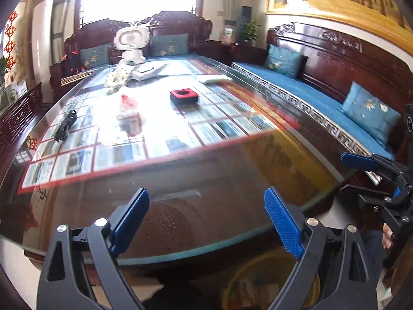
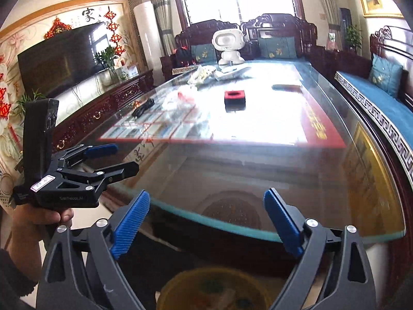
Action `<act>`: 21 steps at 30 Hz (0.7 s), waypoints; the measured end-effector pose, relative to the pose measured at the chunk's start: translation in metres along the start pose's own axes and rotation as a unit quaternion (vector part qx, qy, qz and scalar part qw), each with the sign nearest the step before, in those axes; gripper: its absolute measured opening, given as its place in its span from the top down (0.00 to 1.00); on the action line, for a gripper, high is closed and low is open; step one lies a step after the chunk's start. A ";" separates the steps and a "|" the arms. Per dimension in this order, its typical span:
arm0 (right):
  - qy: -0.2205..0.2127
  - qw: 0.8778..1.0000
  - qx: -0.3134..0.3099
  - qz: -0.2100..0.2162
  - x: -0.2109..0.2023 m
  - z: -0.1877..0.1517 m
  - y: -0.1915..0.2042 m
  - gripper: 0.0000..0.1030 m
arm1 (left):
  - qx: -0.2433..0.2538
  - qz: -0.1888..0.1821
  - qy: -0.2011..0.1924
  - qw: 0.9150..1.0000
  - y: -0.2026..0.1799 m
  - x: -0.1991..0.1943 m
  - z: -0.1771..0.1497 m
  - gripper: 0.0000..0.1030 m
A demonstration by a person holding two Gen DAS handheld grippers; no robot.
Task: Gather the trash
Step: 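Move both open tools back over the table toward the red foam square and plastic bag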
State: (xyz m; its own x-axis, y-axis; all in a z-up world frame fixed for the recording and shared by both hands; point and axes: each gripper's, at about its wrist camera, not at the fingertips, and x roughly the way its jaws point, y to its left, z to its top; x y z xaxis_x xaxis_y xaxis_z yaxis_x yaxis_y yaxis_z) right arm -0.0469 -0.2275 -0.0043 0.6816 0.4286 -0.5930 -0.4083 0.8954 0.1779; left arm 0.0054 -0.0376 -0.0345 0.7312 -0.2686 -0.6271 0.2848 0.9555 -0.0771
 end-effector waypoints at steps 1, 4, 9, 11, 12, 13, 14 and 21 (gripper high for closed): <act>0.001 1.000 0.000 -0.001 0.008 0.008 -0.002 0.11 | -0.003 0.006 -0.002 1.000 0.005 0.003 0.006 0.08; 0.007 1.000 0.004 -0.013 0.034 0.028 -0.008 0.09 | -0.014 0.018 -0.004 1.000 0.024 0.017 0.026 0.06; 0.013 0.999 0.023 -0.019 0.069 0.055 -0.020 0.09 | -0.033 0.026 0.000 0.999 0.056 0.041 0.047 0.06; 0.016 0.999 0.030 -0.023 0.082 0.065 -0.026 0.08 | -0.039 0.027 0.005 0.999 0.065 0.052 0.054 0.06; 0.017 0.999 0.033 -0.023 0.088 0.069 -0.029 0.08 | -0.041 0.029 0.006 0.999 0.069 0.058 0.057 0.06; 0.018 0.999 0.036 -0.024 0.094 0.072 -0.032 0.08 | -0.043 0.030 0.008 0.999 0.074 0.064 0.061 0.06; 0.020 0.999 0.039 -0.027 0.101 0.077 -0.035 0.08 | -0.043 0.030 0.011 0.999 0.078 0.070 0.064 0.06; 0.029 0.998 0.039 -0.028 0.153 0.112 -0.044 0.08 | -0.055 0.033 0.022 0.998 0.103 0.114 0.089 0.06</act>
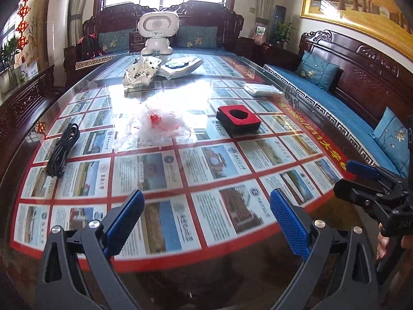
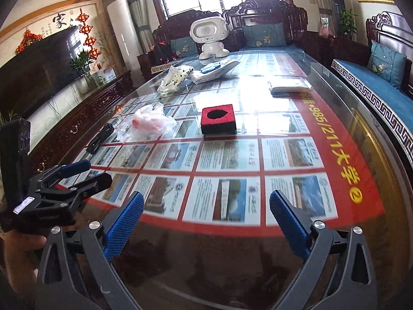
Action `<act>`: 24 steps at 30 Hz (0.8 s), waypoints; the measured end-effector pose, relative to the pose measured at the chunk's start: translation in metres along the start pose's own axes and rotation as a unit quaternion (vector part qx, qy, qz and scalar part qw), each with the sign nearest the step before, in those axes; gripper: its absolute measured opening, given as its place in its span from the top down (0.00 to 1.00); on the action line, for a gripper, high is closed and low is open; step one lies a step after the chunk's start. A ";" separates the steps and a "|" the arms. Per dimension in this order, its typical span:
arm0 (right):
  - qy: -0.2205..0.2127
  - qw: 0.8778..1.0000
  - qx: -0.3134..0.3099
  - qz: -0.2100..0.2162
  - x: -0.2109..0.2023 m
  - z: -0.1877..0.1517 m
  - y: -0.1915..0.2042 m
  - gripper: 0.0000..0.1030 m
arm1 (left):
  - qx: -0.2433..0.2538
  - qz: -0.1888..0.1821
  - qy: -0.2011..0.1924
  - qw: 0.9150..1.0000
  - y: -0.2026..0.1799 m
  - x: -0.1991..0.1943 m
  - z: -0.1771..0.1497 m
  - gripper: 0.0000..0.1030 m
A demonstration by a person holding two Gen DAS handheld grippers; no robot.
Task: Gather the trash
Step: 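Move both open tools back over the table toward the red foam square and plastic bag, then grasp the red-and-black foam square with the right tool while the left tool grasps the clear plastic bag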
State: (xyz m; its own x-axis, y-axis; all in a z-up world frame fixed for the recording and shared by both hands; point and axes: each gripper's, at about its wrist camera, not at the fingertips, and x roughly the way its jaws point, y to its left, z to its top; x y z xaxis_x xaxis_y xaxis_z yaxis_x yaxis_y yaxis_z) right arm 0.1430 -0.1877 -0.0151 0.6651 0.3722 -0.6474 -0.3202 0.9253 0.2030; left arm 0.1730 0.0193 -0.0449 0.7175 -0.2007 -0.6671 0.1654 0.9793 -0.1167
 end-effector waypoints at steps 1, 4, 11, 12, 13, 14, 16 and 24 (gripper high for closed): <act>0.000 1.000 -0.003 -0.002 0.007 0.006 0.001 0.08 | -0.001 0.000 0.001 1.000 0.002 0.006 0.004 0.06; 0.004 1.000 -0.011 -0.010 0.030 0.021 -0.001 0.08 | -0.010 0.004 0.003 1.000 0.011 0.026 0.017 0.06; 0.033 0.999 -0.018 -0.028 0.092 0.053 -0.008 0.08 | -0.037 0.021 0.005 0.999 0.033 0.059 0.036 0.06; 0.036 0.999 -0.019 -0.032 0.100 0.057 -0.009 0.09 | -0.040 0.021 0.004 0.999 0.035 0.061 0.037 0.06; 0.043 0.998 -0.018 -0.037 0.111 0.063 -0.011 0.09 | -0.042 0.022 0.003 0.999 0.037 0.062 0.039 0.06; 0.048 0.998 -0.017 -0.041 0.118 0.066 -0.011 0.09 | -0.043 0.024 0.003 0.999 0.039 0.064 0.040 0.06; 0.054 0.997 -0.016 -0.046 0.135 0.076 -0.013 0.09 | -0.043 0.029 0.002 0.999 0.042 0.066 0.043 0.06; 0.064 0.996 -0.007 -0.067 0.172 0.092 -0.014 0.10 | -0.054 0.031 0.006 0.998 0.052 0.078 0.051 0.06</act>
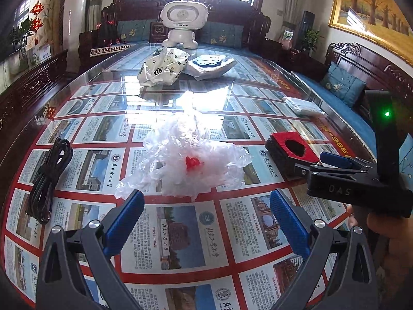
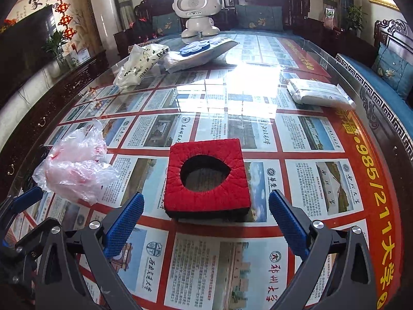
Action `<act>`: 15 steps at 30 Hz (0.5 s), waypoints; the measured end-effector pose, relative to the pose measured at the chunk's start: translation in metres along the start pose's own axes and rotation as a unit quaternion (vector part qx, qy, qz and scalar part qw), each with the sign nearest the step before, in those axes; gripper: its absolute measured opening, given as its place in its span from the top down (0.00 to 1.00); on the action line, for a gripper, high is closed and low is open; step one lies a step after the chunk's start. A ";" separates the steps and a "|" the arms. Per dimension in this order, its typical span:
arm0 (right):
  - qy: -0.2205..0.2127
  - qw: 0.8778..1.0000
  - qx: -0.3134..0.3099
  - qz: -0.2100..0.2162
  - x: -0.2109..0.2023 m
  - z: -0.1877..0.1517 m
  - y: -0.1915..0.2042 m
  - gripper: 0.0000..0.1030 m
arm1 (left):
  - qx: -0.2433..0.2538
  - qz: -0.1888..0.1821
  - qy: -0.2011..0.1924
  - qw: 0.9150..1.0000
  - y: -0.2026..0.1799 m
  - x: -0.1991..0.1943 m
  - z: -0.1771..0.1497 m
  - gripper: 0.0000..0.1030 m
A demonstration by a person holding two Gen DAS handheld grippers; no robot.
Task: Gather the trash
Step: 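Grasp the red-and-black foam square with the right tool while the left tool grasps the clear plastic bag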
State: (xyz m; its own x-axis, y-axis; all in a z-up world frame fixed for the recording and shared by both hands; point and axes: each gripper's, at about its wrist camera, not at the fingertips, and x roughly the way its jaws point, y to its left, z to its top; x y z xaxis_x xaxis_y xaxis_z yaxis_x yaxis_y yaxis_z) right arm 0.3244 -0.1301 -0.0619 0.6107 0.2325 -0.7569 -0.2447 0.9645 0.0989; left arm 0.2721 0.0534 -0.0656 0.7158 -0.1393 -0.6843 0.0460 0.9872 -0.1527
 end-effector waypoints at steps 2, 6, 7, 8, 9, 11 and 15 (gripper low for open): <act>0.000 1.000 -0.004 -0.008 0.003 0.002 0.000 0.13 | 0.001 0.001 0.000 1.000 0.000 0.002 0.002 0.06; 0.013 1.000 -0.013 -0.011 0.010 0.003 0.001 0.38 | 0.000 0.004 0.003 1.000 0.001 0.004 0.003 0.06; 0.009 1.000 -0.013 -0.008 0.008 0.003 0.000 0.38 | -0.001 0.005 0.002 1.000 0.002 0.004 0.003 0.06; 0.007 1.000 -0.015 -0.006 0.007 0.002 0.000 0.39 | -0.001 0.006 0.002 1.000 0.002 0.004 0.003 0.06; 0.003 1.000 -0.016 -0.003 0.005 0.001 0.000 0.39 | -0.002 0.008 0.001 1.000 0.003 0.003 0.003 0.06; -0.002 1.000 -0.017 0.001 0.000 -0.001 -0.001 0.39 | -0.004 0.012 -0.001 1.000 0.004 0.002 0.004 0.06; -0.004 1.000 -0.016 0.008 -0.004 -0.004 -0.001 0.39 | -0.005 0.021 -0.008 1.000 0.003 -0.002 0.009 0.06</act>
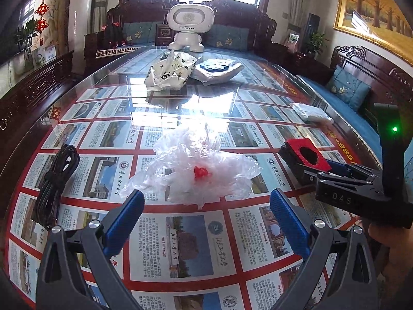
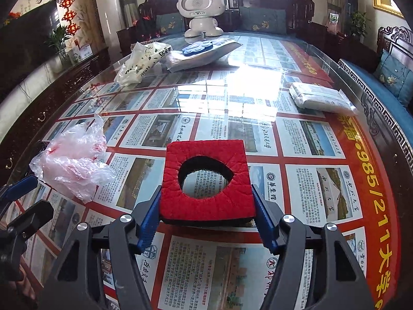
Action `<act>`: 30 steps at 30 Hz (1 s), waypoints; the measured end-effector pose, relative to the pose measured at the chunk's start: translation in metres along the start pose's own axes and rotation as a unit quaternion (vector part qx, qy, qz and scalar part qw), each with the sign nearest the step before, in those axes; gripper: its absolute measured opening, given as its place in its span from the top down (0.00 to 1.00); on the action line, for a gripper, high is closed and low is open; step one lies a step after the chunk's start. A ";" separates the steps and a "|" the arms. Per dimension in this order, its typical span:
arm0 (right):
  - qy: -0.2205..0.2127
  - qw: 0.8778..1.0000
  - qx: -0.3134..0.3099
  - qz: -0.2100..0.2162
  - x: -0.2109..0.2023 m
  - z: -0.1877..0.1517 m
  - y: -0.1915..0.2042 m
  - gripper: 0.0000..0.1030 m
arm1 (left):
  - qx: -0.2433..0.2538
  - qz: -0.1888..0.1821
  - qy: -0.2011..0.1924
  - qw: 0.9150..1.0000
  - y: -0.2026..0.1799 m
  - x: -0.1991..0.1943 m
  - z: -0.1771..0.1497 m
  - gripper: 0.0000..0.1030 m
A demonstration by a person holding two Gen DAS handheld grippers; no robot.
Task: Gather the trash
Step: 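Grasp the red-and-black foam square with the right tool while the left tool grasps the clear plastic bag, then lift the plastic bag and foam square off the table toward the bucket with both tools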
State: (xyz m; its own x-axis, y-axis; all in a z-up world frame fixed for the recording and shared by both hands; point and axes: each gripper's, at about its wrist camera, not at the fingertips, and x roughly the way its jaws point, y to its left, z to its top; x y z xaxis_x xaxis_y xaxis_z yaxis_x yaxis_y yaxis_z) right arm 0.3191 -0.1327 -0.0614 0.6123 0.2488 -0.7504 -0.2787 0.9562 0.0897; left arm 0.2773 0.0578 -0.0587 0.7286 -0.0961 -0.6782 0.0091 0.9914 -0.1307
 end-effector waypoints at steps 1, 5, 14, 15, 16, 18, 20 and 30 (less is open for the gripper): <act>0.001 1.000 0.001 0.002 0.000 -0.001 0.000 0.39 | -0.001 0.003 -0.002 1.000 0.001 0.001 0.003 0.06; 0.002 1.000 0.006 0.010 -0.001 -0.001 -0.001 0.39 | -0.001 0.022 0.008 1.000 0.002 0.019 0.019 0.04; -0.002 1.000 0.020 0.024 -0.002 -0.001 -0.008 0.38 | 0.007 0.030 0.055 0.998 0.002 0.063 0.030 0.32; -0.002 0.999 0.021 0.026 -0.003 -0.001 -0.009 0.38 | 0.007 0.025 0.061 0.998 0.002 0.066 0.029 0.42; -0.003 0.999 0.020 0.026 -0.003 -0.001 -0.009 0.38 | 0.006 0.021 0.066 0.998 0.002 0.069 0.029 0.46; -0.003 0.999 0.022 0.028 -0.002 -0.001 -0.009 0.38 | 0.004 0.010 0.070 0.997 0.001 0.072 0.028 0.64; -0.001 0.999 0.025 0.033 -0.002 -0.002 -0.011 0.38 | 0.001 -0.002 0.067 0.998 0.001 0.071 0.026 0.73; -0.006 0.999 0.026 0.032 -0.006 -0.004 -0.013 0.38 | -0.019 -0.035 0.042 0.998 0.009 0.058 0.025 0.91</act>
State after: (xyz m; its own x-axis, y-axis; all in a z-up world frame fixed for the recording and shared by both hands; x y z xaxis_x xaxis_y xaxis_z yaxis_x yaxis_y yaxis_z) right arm 0.3159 -0.1471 -0.0602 0.6033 0.3105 -0.7346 -0.2792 0.9450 0.1702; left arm 0.3371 0.0632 -0.0815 0.6677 -0.1728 -0.7241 0.0303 0.9782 -0.2055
